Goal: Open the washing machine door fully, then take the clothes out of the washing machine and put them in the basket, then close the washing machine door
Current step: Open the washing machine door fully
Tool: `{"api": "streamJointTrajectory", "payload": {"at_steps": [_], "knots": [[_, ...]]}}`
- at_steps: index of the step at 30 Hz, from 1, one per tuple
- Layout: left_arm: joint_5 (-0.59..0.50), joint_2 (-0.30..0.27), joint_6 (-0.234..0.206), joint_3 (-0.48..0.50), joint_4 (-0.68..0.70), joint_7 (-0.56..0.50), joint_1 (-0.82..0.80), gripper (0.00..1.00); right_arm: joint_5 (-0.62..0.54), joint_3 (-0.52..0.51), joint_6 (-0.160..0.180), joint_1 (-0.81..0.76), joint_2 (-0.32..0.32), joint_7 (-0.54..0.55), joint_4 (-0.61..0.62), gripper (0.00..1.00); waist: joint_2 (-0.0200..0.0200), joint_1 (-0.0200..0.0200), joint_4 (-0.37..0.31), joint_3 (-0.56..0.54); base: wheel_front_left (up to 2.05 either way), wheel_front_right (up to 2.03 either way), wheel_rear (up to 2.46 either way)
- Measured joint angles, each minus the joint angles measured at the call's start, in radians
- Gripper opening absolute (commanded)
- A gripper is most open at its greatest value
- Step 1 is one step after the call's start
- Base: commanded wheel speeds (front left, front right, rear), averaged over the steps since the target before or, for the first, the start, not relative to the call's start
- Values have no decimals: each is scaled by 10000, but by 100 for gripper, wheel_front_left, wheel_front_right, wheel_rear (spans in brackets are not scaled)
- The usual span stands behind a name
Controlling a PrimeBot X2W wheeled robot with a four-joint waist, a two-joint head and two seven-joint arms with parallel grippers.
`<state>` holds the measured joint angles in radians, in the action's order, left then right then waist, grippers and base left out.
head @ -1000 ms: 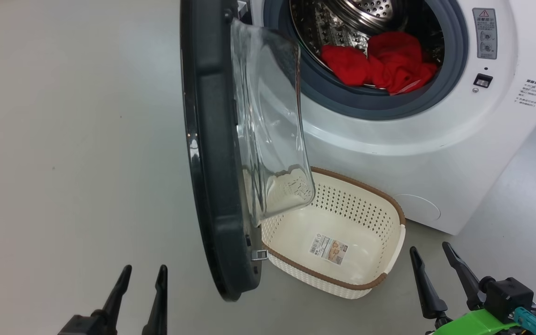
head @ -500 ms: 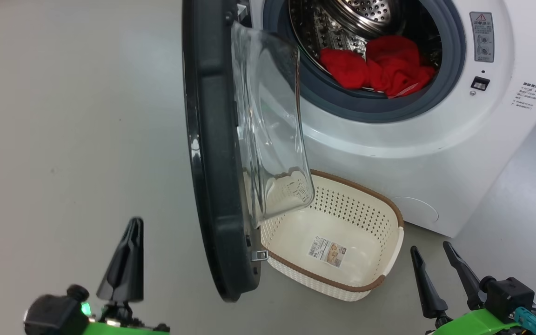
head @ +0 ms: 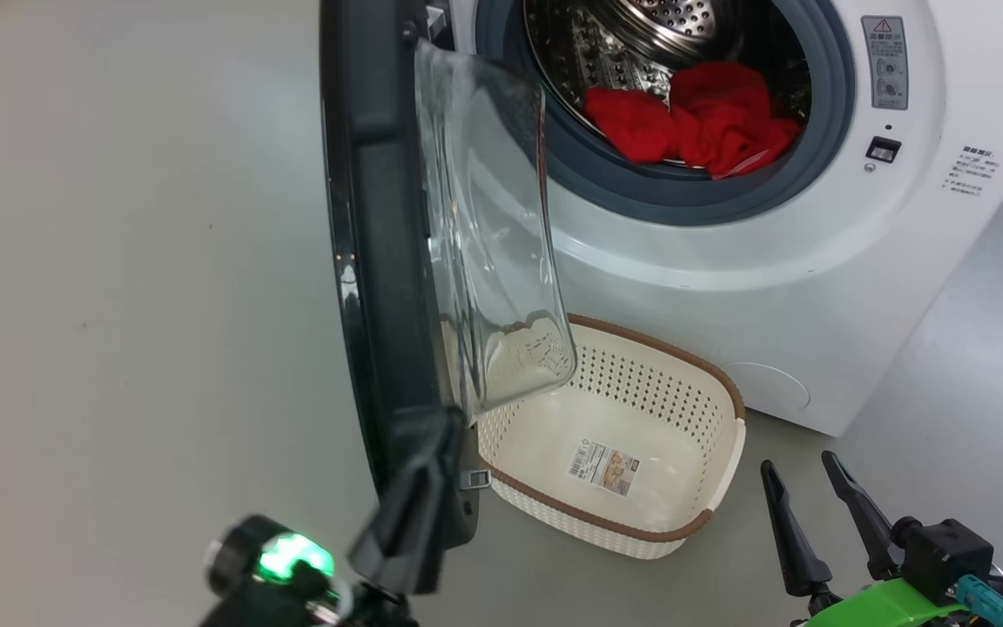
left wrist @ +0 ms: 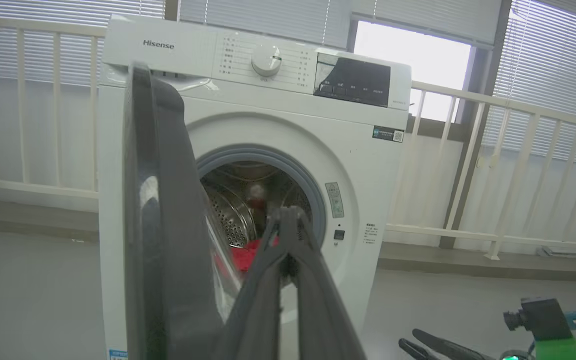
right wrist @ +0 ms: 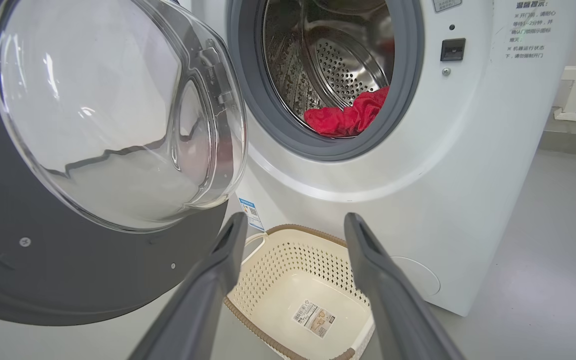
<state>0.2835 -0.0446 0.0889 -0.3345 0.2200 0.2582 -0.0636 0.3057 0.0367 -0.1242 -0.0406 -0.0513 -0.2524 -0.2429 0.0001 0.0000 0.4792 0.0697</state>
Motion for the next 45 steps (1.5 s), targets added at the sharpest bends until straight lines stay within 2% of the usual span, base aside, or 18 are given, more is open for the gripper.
{"api": "streamJointTrajectory", "payload": {"at_steps": [4, 11, 24, 45], "knots": [[368, -10, -4, -637, -991, -2, 77, 0, 0, 36, 0, 2, 0, 0, 2, 100, 0, 0, -65, 63, 0, 0, 0], [704, -27, -15, -717, -2625, -4, 65, 0, 0, 54, 0, 12, 2, 0, 0, 100, 0, 0, -147, 178, 0, 0, 0], [907, 6, -63, -165, -3363, -4, -47, 0, 0, 44, 0, 14, 4, 0, 2, 100, 0, 0, -126, 208, 0, 0, 0], [493, 86, -171, 3277, -3672, -12, -42, 0, -65, 27, 0, 20, 4, 0, 38, 100, 0, 0, -135, 393, 0, 0, 0]]}}
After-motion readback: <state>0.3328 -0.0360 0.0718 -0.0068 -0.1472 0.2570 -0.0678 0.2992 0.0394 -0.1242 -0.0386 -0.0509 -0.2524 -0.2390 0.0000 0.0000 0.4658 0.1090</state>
